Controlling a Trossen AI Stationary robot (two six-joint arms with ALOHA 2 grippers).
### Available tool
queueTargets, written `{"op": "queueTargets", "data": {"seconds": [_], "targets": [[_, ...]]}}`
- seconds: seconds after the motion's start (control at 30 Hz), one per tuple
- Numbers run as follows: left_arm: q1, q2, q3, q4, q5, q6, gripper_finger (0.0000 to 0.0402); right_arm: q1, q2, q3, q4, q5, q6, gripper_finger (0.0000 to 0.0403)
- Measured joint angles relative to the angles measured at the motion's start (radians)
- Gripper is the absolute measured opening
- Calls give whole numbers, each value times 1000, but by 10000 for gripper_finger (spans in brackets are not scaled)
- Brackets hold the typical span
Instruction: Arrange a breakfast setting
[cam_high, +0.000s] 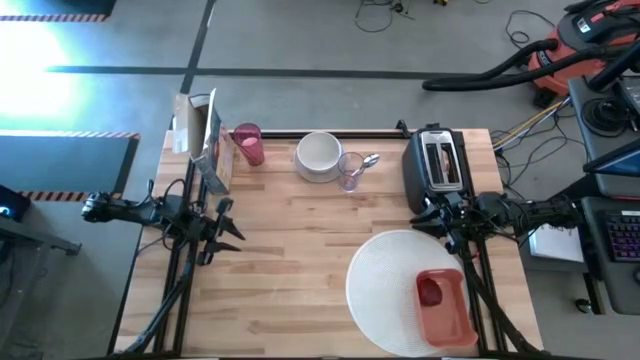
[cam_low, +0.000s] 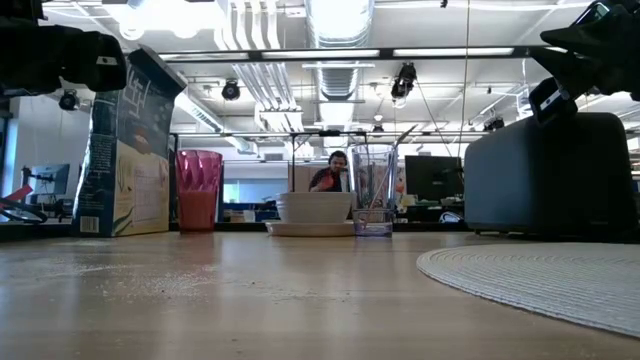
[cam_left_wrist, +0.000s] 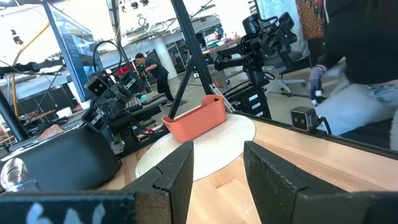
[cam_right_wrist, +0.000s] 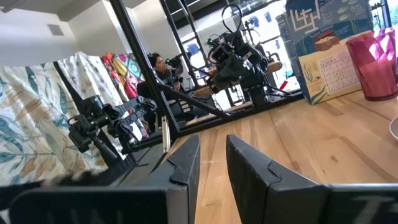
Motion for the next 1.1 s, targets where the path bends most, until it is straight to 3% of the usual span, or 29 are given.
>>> {"op": "queueTargets", "data": {"seconds": [0.77, 1.0, 1.1], "targets": [[0, 0, 0, 6, 0, 34, 125, 0, 0, 0, 0, 0, 0, 68], [0, 0, 0, 140, 0, 29, 125, 0, 0, 0, 0, 0, 0, 68], [0, 0, 0, 215, -1, -65, 125, 0, 0, 0, 0, 0, 0, 68]]}}
